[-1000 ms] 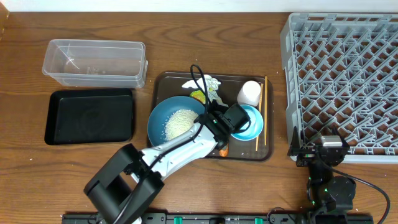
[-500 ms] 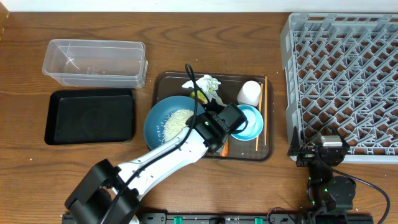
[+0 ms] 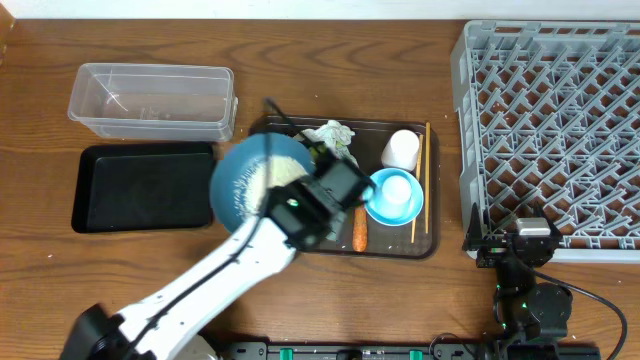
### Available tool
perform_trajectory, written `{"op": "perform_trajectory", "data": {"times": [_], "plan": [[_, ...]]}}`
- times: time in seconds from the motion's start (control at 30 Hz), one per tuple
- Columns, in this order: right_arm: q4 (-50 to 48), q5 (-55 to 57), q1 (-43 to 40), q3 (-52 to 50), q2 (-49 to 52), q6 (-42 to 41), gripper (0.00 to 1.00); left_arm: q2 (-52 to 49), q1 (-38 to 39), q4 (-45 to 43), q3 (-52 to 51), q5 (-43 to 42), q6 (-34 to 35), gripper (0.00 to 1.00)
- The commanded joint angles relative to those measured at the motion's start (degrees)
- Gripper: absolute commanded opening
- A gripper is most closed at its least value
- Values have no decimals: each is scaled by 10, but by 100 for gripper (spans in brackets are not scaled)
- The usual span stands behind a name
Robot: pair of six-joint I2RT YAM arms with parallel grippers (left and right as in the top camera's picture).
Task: Sort waste into correct bins and load items into the dishwasher rack
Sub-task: 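Lift the blue bowl left and tip rice onto the black tray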
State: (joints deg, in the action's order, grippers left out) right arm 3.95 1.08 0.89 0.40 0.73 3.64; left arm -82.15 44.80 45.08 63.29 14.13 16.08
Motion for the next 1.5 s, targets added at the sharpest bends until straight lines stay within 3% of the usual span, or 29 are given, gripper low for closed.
{"op": "perform_trajectory", "data": {"times": [0.0,0.47,1.03,1.47], "plan": [[2,4,4,-1,-1,7,99,25,-48,1,9,11,-35,6],[2,4,4,-1,-1,7,99,36,-276,-70,9,-143,-116,6],[2,4,4,-1,-1,7,99,36,-558,-160,9,-454,-115,6],[2,4,4,-1,-1,7,99,23,-679,-192,7,-599,-78,6]]}}
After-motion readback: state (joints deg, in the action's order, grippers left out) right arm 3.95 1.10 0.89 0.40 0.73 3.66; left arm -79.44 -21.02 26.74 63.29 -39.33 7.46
